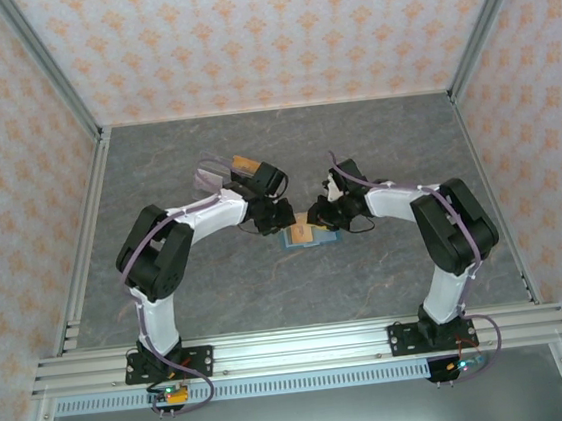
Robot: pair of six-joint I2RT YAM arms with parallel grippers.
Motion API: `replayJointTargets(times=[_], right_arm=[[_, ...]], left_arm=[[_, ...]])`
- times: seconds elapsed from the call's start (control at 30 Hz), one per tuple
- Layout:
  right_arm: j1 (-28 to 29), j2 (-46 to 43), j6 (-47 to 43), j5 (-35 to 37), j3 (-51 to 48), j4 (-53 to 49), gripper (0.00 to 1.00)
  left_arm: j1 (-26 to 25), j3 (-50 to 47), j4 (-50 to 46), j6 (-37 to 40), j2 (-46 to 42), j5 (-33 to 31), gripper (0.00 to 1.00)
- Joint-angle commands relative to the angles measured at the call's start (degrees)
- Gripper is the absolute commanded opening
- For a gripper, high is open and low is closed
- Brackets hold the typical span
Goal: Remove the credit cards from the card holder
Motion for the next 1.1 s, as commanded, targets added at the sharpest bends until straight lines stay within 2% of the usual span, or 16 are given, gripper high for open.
replayJointTargets(times=[0.0,0.43,0.9,1.07], right_arm=[[-0.25,1.31,-0.37,0.27,1.64,-1.60,0.22],[-0.28,3.07,-1.80,-0.70,2.44,-1.36,0.23],[-0.14,4.54,-0.59,-3.86,2.77,1.56,0.20],[-0.04,4.06,-0.50,-2.92,2.40,1.35,0.09]], left_arm=[[0.06,1.64,-2.51,0.01,1.89,-1.42,0.14],[-0.02,1.76,-5.24,0.18,3.69,-2.66,0.07],[-0.01,1.62,-5.34,0.25,4.66,-2.41,0.05],[-0.01,1.76,-5.46,0.30,4.75,-2.56,0.06]])
